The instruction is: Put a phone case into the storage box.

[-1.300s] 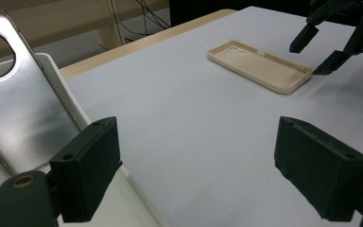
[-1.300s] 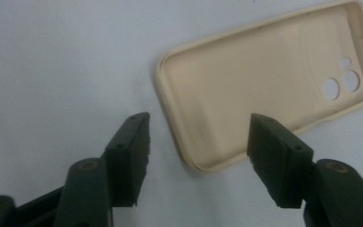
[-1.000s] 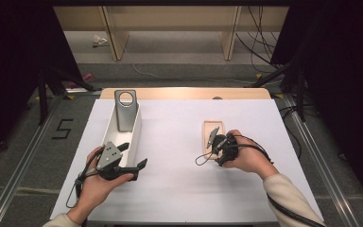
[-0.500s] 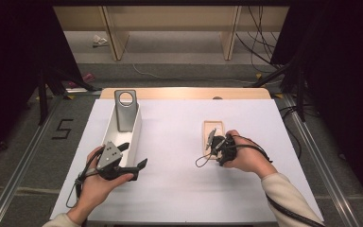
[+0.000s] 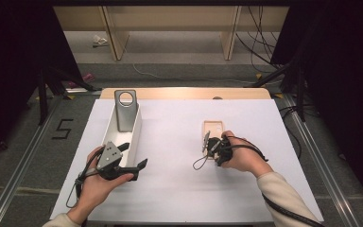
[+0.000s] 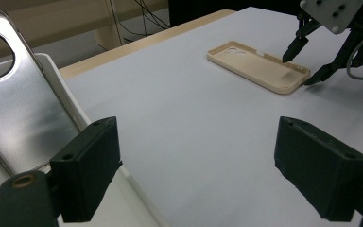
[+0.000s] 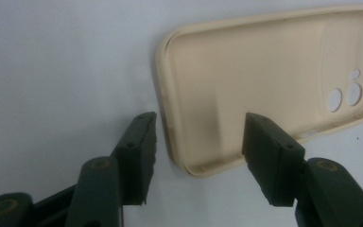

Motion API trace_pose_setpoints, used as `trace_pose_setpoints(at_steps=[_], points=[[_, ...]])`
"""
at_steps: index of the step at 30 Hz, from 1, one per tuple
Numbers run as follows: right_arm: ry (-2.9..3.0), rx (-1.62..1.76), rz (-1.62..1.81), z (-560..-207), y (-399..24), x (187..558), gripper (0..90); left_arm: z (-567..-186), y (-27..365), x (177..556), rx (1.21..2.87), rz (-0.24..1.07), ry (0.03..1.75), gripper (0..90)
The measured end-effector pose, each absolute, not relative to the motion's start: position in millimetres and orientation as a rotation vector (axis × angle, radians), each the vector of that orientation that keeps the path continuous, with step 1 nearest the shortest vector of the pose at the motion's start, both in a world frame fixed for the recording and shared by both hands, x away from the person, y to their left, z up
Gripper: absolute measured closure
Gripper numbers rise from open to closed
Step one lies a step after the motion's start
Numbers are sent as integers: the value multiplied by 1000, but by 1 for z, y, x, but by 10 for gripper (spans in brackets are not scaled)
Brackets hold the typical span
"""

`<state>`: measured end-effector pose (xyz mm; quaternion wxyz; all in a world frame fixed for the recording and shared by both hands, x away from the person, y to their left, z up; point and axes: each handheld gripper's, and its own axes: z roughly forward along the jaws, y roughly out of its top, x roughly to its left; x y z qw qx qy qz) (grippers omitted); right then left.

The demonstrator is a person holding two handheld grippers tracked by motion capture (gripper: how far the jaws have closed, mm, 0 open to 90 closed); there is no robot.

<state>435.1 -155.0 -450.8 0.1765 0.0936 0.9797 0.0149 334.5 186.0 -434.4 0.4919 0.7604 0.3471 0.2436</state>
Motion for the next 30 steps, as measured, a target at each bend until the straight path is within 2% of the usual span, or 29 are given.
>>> trace_pose_setpoints(at_steps=[17,30], points=[[2793,228,-5,-455,-158,437,548,-435,185,335,1846,585,842,149],[2839,165,-22,-457,-156,436,746,-436,185,335,1854,581,839,149]])
